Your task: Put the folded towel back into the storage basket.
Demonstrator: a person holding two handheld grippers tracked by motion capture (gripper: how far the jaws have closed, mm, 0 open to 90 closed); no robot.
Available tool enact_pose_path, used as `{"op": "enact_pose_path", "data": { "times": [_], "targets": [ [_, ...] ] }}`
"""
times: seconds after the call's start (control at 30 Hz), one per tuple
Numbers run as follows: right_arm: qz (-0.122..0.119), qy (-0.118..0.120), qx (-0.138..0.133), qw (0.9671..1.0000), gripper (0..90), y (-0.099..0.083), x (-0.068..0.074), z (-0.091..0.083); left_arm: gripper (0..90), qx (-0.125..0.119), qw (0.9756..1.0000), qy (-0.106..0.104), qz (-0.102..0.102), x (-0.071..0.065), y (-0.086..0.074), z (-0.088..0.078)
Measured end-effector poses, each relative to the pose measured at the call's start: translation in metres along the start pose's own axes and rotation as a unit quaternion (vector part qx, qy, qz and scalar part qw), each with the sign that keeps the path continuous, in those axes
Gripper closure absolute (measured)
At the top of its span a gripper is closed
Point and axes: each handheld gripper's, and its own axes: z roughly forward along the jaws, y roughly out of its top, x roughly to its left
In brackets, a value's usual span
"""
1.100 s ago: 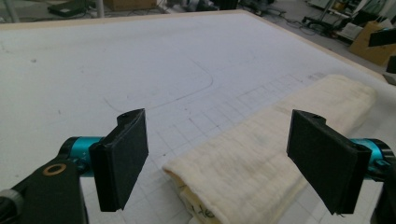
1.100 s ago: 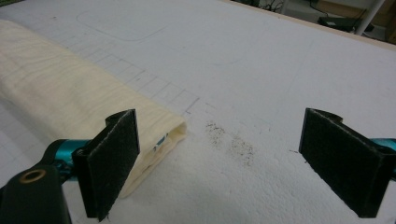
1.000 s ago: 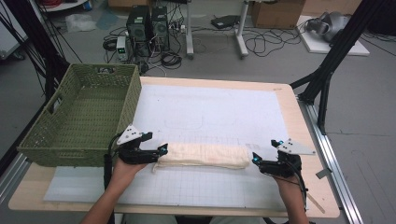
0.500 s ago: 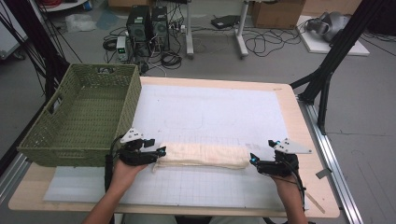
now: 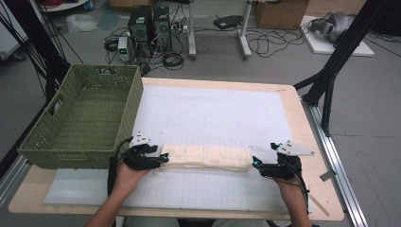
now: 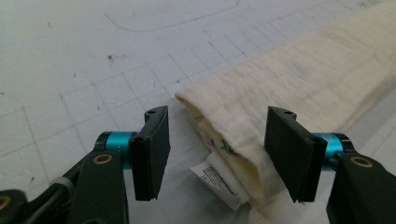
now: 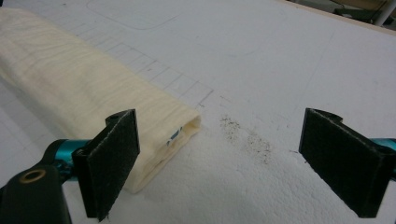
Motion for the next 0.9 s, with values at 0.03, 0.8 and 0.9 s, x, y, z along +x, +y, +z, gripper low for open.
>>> {"op": "enact_pose_path", "data": {
  "times": [0.03,0.8,0.9],
  "targets": [
    [0.001,0.0,0.0,1.0,11.6,0.0,0.0,0.0,41.6,0.006,1.0,0.0,0.006,-0.001,-0.001,0.0],
    [-0.002,0.009,0.009,0.9999,11.6,-0.001,0.002,0.003,67.8,0.057,0.9962,-0.02,0.062,-0.02,0.0,0.003],
    [-0.004,0.009,0.009,0.9999,11.6,-0.001,0.002,0.003,77.4,0.056,0.9951,-0.016,0.08,-0.024,0.001,0.003]
  ]
}}
